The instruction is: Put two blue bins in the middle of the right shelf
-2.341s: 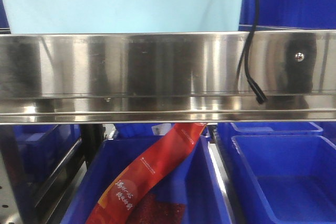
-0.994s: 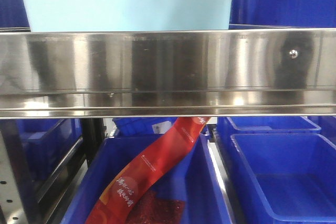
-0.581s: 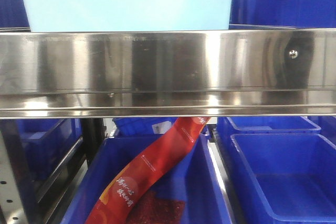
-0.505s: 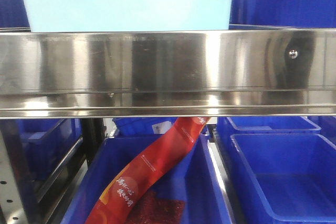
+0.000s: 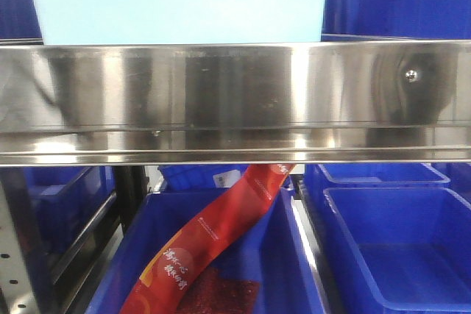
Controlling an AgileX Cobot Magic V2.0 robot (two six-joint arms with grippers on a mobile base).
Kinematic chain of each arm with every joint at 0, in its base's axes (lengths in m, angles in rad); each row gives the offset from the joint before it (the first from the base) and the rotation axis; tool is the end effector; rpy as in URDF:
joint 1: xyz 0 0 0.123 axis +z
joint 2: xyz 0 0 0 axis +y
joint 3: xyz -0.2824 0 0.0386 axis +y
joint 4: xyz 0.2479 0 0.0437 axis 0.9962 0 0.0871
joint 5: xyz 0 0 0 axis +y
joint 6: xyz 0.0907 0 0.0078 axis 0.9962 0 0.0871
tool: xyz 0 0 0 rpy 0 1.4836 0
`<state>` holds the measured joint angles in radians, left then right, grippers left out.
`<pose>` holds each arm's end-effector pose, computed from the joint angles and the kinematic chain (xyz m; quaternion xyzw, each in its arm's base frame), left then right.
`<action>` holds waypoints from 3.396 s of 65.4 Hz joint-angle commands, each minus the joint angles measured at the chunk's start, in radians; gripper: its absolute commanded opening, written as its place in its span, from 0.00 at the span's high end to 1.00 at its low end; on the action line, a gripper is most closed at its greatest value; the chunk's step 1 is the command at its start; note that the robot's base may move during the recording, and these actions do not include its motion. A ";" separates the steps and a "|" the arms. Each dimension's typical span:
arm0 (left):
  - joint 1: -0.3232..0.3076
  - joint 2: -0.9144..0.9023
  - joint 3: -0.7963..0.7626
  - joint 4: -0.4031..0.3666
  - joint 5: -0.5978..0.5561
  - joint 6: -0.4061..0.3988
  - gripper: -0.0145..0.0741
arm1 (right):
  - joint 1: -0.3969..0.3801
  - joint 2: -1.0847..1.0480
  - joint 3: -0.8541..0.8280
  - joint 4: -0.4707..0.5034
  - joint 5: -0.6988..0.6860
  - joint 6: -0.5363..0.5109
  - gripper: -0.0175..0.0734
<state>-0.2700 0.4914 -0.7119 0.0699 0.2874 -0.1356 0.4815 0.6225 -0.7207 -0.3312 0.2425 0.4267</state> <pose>0.0897 -0.0229 0.3889 0.0633 0.6968 -0.1135 0.7054 0.1151 0.0521 0.3827 -0.1088 0.7143 0.1725 0.6694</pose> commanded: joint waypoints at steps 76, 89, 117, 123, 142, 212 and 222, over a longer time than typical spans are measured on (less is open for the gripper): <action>-0.004 -0.005 0.001 -0.003 -0.022 0.003 0.96 | -0.548 -0.622 0.721 0.366 -0.193 -0.456 0.99; -0.004 -0.005 0.001 -0.003 -0.024 0.003 0.96 | -0.573 -0.622 0.721 0.364 -0.157 -0.456 0.99; -0.004 -0.005 0.001 -0.003 -0.024 0.003 0.96 | -0.573 -0.622 0.721 0.364 -0.161 -0.456 0.99; -0.004 -0.005 0.001 -0.003 -0.024 0.003 0.96 | -0.573 -0.622 0.721 0.364 -0.161 -0.456 0.99; 0.000 -0.005 0.015 0.082 -0.035 0.003 0.96 | -0.573 -0.622 0.721 0.364 -0.161 -0.456 0.99; 0.287 -0.491 0.712 0.013 -0.281 0.035 0.96 | -0.573 -0.622 0.721 0.364 -0.161 -0.456 0.99; 0.287 -0.491 0.712 0.008 -0.313 0.110 0.96 | -0.573 -0.622 0.721 0.364 -0.161 -0.456 0.99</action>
<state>0.0169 0.0051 0.0023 0.0769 0.0173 -0.0505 -0.0870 0.0035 -0.0004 0.0289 0.0946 -0.0298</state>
